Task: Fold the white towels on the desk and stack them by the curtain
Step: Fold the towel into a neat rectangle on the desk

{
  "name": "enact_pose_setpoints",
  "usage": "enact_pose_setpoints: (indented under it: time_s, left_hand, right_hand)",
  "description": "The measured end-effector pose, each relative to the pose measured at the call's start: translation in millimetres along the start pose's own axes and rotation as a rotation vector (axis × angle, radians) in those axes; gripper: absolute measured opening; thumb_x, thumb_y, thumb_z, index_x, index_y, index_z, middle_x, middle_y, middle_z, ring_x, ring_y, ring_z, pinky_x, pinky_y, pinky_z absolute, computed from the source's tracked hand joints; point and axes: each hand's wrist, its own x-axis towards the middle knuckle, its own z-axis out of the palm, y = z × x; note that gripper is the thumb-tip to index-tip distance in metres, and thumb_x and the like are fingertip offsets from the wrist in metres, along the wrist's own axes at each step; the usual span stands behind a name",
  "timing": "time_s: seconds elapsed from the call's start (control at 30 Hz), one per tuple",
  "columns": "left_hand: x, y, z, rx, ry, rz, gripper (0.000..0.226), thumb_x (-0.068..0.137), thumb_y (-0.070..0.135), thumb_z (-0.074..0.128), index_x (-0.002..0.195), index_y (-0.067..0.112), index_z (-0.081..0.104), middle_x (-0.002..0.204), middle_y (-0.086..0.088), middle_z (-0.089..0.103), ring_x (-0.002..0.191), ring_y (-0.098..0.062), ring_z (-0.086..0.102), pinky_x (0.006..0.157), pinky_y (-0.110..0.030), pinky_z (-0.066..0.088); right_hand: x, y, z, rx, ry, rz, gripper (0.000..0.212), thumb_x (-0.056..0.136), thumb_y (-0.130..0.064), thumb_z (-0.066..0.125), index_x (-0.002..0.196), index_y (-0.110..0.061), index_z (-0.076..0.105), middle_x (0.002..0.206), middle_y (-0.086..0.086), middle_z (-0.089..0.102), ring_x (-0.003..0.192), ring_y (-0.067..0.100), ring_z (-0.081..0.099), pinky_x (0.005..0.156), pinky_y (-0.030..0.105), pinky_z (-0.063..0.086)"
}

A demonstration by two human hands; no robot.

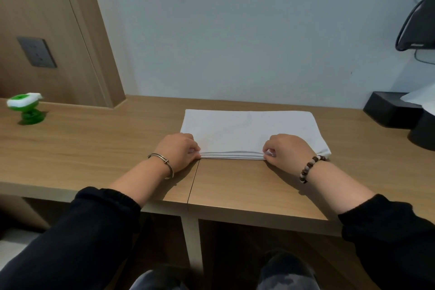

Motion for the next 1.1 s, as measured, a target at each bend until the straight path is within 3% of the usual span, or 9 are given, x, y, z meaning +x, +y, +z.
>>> enact_pose_setpoints:
  time_s: [0.2, 0.47, 0.63, 0.93, 1.1]
  left_hand:
    - [-2, 4, 1, -0.007, 0.012, -0.025, 0.025, 0.09, 0.041, 0.06, 0.107, 0.026, 0.071, 0.107, 0.011, 0.063, 0.1, -0.013, 0.056, 0.077, -0.025, 0.041]
    - [-2, 9, -3, 0.01, -0.013, -0.051, 0.027, 0.091, 0.042, 0.057, 0.109, 0.027, 0.069, 0.109, 0.011, 0.062, 0.103, -0.013, 0.055, 0.081, -0.028, 0.044]
    - [-3, 8, -2, -0.001, -0.005, -0.052, 0.026, 0.091, 0.042, 0.057, 0.109, 0.028, 0.07, 0.108, 0.011, 0.062, 0.101, -0.012, 0.055, 0.079, -0.027, 0.044]
    - [-2, 10, -4, 0.008, -0.011, -0.066, 0.025, 0.092, 0.043, 0.056, 0.107, 0.028, 0.07, 0.108, 0.011, 0.061, 0.101, -0.013, 0.055, 0.074, -0.025, 0.04]
    - [-3, 9, -5, 0.0, -0.021, -0.068, 0.025, 0.091, 0.042, 0.057, 0.106, 0.028, 0.07, 0.107, 0.011, 0.061, 0.101, -0.013, 0.056, 0.077, -0.027, 0.043]
  right_hand:
    - [4, -17, 6, 0.002, 0.077, -0.076, 0.022, 0.095, -0.03, 0.049, 0.105, -0.021, 0.066, 0.093, -0.004, 0.061, 0.084, 0.013, 0.052, 0.066, 0.022, 0.038]
    - [12, -34, 8, -0.073, 0.116, -0.104, 0.024, 0.095, -0.021, 0.043, 0.09, -0.015, 0.066, 0.092, -0.003, 0.062, 0.086, 0.015, 0.054, 0.065, 0.021, 0.035]
    - [13, -36, 6, -0.021, 0.048, -0.092, 0.015, 0.093, -0.02, 0.044, 0.087, -0.019, 0.058, 0.093, -0.004, 0.059, 0.087, 0.014, 0.051, 0.066, 0.021, 0.034]
    - [15, -38, 0, -0.143, 0.088, -0.143, 0.026, 0.092, -0.016, 0.04, 0.084, -0.013, 0.064, 0.087, 0.0, 0.062, 0.08, 0.02, 0.053, 0.065, 0.025, 0.033]
    - [10, -43, 2, -0.168, -0.006, -0.173, 0.023, 0.095, -0.015, 0.04, 0.09, -0.014, 0.063, 0.091, -0.001, 0.059, 0.084, 0.017, 0.051, 0.067, 0.025, 0.039]
